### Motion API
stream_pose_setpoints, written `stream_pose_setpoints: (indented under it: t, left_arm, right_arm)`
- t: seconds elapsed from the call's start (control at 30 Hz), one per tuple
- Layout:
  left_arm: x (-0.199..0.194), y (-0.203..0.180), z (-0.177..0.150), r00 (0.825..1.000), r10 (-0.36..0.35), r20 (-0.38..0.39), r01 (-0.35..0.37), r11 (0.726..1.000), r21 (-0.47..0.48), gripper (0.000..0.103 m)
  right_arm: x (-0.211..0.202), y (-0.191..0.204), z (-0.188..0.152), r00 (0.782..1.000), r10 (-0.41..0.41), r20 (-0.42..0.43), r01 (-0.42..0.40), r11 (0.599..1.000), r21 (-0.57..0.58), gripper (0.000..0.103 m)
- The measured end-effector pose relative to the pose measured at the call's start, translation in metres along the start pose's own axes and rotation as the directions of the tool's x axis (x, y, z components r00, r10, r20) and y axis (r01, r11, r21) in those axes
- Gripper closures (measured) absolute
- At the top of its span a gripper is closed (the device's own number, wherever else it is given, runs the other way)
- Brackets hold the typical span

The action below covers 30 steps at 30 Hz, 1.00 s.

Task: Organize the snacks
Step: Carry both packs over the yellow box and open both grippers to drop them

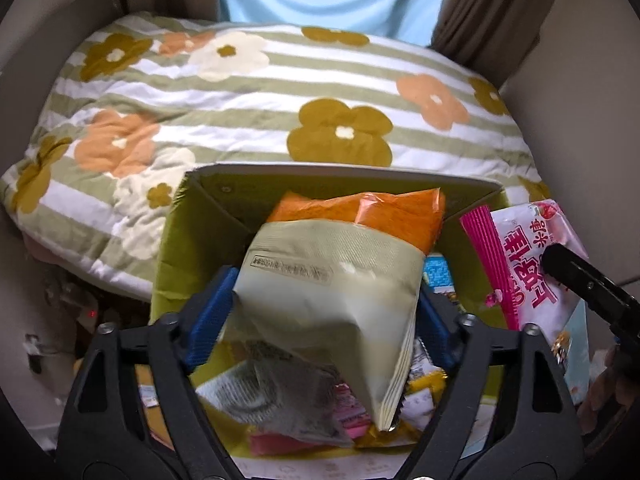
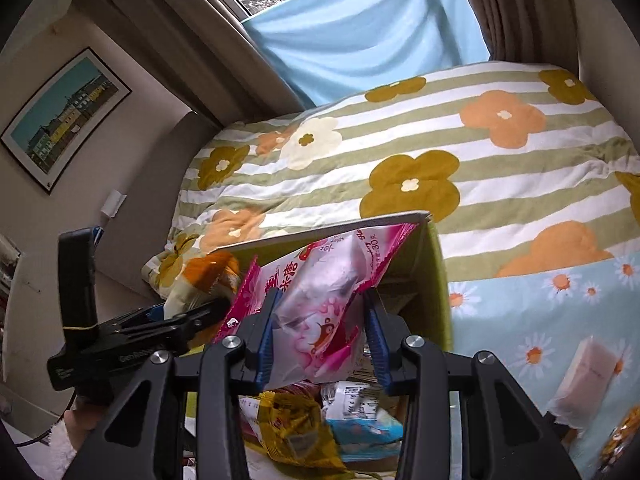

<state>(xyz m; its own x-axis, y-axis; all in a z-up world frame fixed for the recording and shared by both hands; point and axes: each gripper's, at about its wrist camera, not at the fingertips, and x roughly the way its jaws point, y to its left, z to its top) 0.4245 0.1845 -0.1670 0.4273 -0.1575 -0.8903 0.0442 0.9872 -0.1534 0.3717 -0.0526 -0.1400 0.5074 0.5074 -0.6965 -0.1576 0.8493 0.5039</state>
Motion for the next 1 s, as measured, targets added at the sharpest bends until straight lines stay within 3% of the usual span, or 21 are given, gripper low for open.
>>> stream_pose_setpoints:
  t: [0.1,0.23,0.47,0.7,0.8,0.83,0.87,0.9,0.93,1.0]
  left_arm:
    - [0.003,0.004,-0.001,1.000,-0.008,0.009,0.007,1.000,0.020,0.001]
    - [-0.008,0.009,-0.012,0.999,-0.022,0.045,0.021,1.000,0.021,0.001]
    - [-0.020,0.029,-0.036,0.995,-0.069,0.065,0.075,0.993,-0.093,0.001]
    - [-0.020,0.030,-0.048,0.997,-0.037,0.061,0.044,0.992,-0.117,0.001]
    - [-0.022,0.029,-0.051,0.997,-0.030,0.066,0.037,0.992,-0.122,0.001]
    - [-0.022,0.030,-0.052,0.998,-0.023,0.065,0.031,0.992,-0.124,0.001]
    - [-0.023,0.029,-0.054,0.998,-0.021,0.065,0.029,0.992,-0.127,0.001]
    - [-0.024,0.030,-0.055,0.998,-0.021,0.064,0.030,0.991,-0.132,0.001]
    - [-0.024,0.030,-0.056,0.998,-0.021,0.064,0.030,0.990,-0.135,0.001]
    - [-0.025,0.030,-0.058,0.998,-0.019,0.065,0.028,0.990,-0.141,0.001]
  right_arm:
    - [0.007,0.002,-0.001,1.000,-0.020,-0.010,0.021,1.000,0.006,0.066]
    - [0.016,0.001,-0.001,0.999,-0.031,-0.032,0.032,0.999,0.022,0.066]
    - [0.027,0.001,0.000,0.998,-0.018,-0.059,0.019,1.000,0.012,0.066]
    - [0.033,0.001,0.000,0.996,-0.007,-0.087,0.008,1.000,0.013,0.065]
    - [0.034,0.001,-0.001,0.997,0.006,-0.082,-0.004,1.000,0.023,0.053]
    - [0.034,0.002,-0.001,0.997,0.001,-0.073,0.000,1.000,0.020,0.038]
    - [0.032,0.004,-0.002,0.998,-0.004,-0.056,0.005,1.000,0.015,0.016]
    - [0.029,0.005,-0.002,0.999,-0.003,-0.041,0.003,1.000,0.008,0.006]
    - [0.026,0.005,-0.003,1.000,0.002,-0.021,-0.002,1.000,-0.003,0.000]
    - [0.017,0.008,-0.004,1.000,-0.007,0.012,0.008,0.999,-0.042,0.000]
